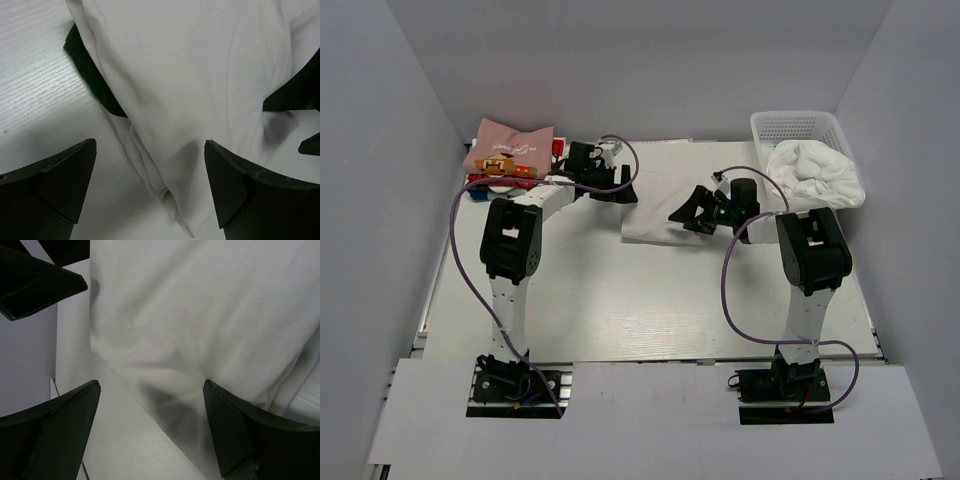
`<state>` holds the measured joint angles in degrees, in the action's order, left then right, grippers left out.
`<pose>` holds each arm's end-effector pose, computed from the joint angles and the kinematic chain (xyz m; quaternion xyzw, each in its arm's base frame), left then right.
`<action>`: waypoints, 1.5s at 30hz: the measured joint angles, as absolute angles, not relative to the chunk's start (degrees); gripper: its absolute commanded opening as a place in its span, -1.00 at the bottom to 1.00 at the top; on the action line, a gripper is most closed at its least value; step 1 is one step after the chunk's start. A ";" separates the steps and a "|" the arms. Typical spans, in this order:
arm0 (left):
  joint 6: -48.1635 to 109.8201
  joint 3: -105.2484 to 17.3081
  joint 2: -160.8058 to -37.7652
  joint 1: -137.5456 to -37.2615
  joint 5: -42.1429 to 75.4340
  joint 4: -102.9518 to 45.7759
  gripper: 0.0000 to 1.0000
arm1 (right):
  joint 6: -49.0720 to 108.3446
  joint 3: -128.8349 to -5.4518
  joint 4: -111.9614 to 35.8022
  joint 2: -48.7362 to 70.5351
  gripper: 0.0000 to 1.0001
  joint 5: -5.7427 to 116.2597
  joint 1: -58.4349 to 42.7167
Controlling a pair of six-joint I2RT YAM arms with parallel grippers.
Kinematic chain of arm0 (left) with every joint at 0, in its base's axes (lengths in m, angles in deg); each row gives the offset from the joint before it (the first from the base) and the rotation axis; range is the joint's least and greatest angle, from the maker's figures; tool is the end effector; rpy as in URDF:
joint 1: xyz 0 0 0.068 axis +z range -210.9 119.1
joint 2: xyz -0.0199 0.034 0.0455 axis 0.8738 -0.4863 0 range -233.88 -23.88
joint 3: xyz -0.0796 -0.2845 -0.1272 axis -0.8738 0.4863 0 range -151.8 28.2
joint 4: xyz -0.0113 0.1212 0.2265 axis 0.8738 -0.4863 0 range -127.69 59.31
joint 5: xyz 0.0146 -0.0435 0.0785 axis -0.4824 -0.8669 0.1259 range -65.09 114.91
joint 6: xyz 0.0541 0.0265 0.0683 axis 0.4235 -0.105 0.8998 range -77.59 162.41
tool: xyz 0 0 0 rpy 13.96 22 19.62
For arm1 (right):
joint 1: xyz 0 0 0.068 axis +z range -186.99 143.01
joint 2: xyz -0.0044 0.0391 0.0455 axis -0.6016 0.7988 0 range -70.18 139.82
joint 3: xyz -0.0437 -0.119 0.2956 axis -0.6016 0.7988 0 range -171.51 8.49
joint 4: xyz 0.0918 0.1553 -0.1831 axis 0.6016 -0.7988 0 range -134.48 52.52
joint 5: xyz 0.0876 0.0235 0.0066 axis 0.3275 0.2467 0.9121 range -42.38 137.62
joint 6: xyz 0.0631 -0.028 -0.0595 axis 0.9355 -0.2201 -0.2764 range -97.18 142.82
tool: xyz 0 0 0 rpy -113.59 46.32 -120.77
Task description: Fold and stack the t-shirts
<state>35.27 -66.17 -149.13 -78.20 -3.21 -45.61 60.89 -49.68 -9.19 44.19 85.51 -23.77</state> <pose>0.5044 -0.1973 0.1936 0.1706 0.8871 -0.2973 0.3091 0.4320 0.1529 0.1686 0.0108 0.8274 0.4619 0.3193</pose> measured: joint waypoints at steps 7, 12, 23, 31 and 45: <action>36.01 -72.29 -157.26 -78.42 -7.45 -43.36 0.93 | 55.73 -51.47 -13.78 41.34 0.79 86.75 -23.69; 36.23 -74.74 -159.32 -78.95 -8.44 -42.75 0.64 | 53.45 -51.80 -15.38 35.97 0.79 87.04 -23.69; 34.42 -64.07 -155.47 -80.17 -13.29 -35.05 -0.15 | 51.90 -50.03 -16.71 26.74 0.79 82.86 -23.75; 36.12 -67.57 -156.19 -81.37 -12.76 -41.54 -1.00 | 48.56 -45.11 -20.53 17.76 0.79 75.19 -23.75; 66.02 -71.72 -141.26 -79.84 6.78 -62.68 -1.00 | 41.48 -34.82 -26.68 5.59 0.79 59.61 -23.75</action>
<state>66.02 -71.72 -141.26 -79.84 6.78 -62.68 41.48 -34.82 -26.68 5.59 59.61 -23.75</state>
